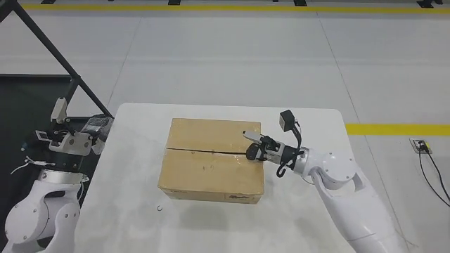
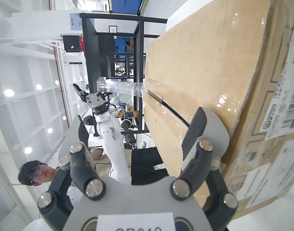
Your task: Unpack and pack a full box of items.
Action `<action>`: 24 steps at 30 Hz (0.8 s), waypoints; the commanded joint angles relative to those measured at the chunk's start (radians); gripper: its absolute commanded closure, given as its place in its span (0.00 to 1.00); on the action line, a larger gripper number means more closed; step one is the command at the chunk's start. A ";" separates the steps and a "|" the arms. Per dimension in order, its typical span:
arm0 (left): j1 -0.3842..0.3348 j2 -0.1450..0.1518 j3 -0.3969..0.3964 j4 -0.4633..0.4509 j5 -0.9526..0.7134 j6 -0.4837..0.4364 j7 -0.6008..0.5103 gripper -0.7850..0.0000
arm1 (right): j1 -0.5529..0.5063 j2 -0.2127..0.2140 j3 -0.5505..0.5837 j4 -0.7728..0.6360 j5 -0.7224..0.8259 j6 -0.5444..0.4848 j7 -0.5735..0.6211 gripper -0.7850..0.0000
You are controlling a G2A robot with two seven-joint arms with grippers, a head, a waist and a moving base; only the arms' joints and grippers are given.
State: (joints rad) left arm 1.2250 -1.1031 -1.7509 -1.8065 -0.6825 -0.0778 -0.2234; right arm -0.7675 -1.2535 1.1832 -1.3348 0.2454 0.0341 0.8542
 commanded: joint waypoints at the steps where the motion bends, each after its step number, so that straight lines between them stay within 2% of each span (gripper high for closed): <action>1: -0.003 -0.001 0.006 -0.014 0.008 0.003 0.005 0.00 | -0.003 0.001 0.004 -0.003 0.002 0.006 -0.001 0.00; 12: -0.030 -0.006 0.050 -0.107 0.047 0.048 0.018 0.00 | -0.037 0.014 0.038 -0.033 0.004 0.029 -0.005 0.00; 24: -0.073 -0.011 0.139 -0.180 0.126 0.122 0.019 0.00 | -0.078 0.026 0.064 -0.071 0.007 0.038 -0.009 0.00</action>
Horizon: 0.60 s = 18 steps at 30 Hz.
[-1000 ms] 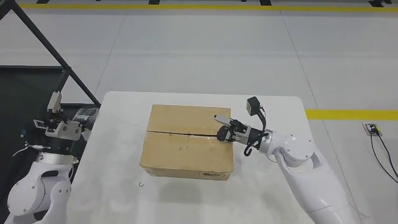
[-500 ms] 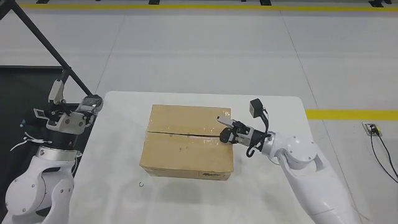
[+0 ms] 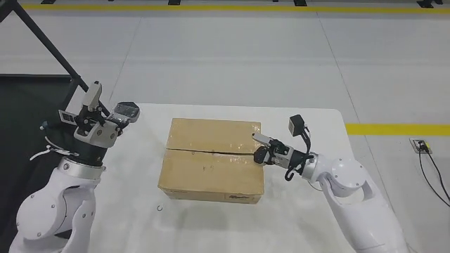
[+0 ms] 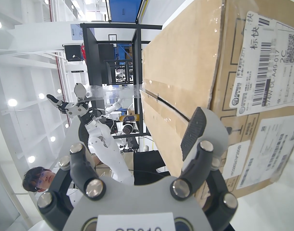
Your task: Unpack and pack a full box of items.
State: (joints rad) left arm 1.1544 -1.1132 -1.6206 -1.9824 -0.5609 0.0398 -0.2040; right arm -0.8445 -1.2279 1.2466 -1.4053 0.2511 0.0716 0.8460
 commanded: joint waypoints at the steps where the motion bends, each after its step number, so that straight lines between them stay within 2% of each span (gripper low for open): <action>1: -0.006 -0.001 0.017 -0.008 0.009 0.011 -0.002 0.00 | -0.001 0.001 0.000 -0.001 0.001 0.002 -0.001 0.00; 10: -0.033 -0.009 0.110 -0.059 0.085 0.041 0.008 0.00 | -0.001 0.004 -0.007 -0.006 0.001 0.006 -0.003 0.00; 18: -0.064 -0.018 0.202 -0.061 0.157 0.063 0.021 0.00 | 0.002 0.004 -0.016 0.001 0.009 0.003 -0.004 0.00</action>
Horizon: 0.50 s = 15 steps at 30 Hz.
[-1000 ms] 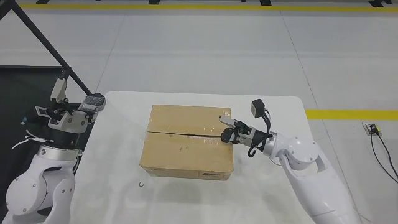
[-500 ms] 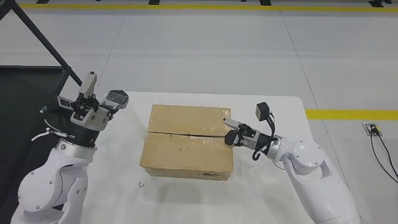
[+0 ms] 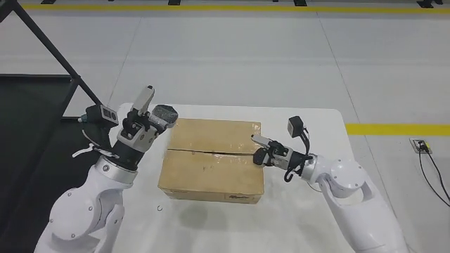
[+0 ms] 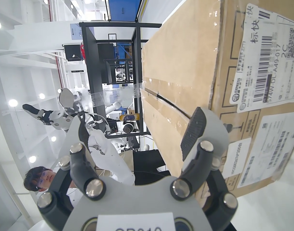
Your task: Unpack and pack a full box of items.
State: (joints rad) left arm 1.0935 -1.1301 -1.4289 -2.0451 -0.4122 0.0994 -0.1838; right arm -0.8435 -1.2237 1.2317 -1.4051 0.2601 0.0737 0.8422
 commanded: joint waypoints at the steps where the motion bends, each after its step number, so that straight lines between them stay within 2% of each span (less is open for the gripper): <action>1: -0.007 -0.002 0.020 0.003 0.016 0.005 -0.001 0.00 | 0.001 0.000 -0.001 0.001 0.001 0.000 -0.001 0.00; 15: -0.059 -0.018 0.105 0.031 0.078 0.034 0.004 0.00 | -0.009 0.009 0.022 -0.003 0.017 -0.007 -0.004 0.00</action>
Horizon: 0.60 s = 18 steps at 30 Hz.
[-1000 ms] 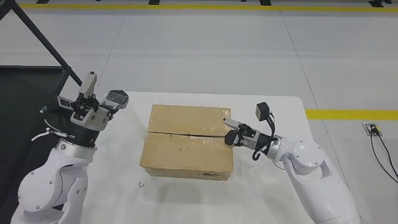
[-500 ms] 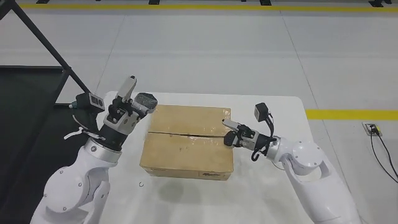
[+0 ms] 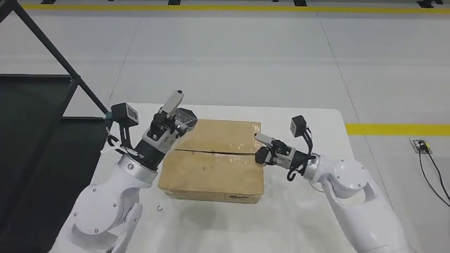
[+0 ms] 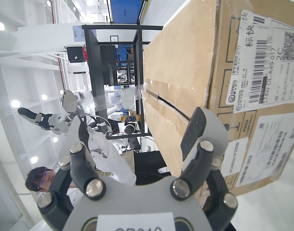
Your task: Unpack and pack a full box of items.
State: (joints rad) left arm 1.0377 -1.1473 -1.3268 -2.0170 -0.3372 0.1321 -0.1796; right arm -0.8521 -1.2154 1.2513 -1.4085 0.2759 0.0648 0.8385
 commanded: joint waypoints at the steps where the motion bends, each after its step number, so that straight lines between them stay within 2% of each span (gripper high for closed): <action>1: -0.007 -0.002 0.007 0.005 0.004 0.003 -0.001 0.00 | -0.002 0.001 0.005 0.000 0.003 0.003 -0.001 0.00; 18: -0.091 -0.027 0.115 0.042 0.066 0.038 -0.005 0.00 | -0.001 0.009 0.020 0.019 0.025 -0.007 -0.001 0.00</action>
State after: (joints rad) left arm 0.9520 -1.1726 -1.2194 -1.9775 -0.2761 0.1688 -0.1854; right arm -0.8527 -1.2067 1.2691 -1.3911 0.2987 0.0593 0.8377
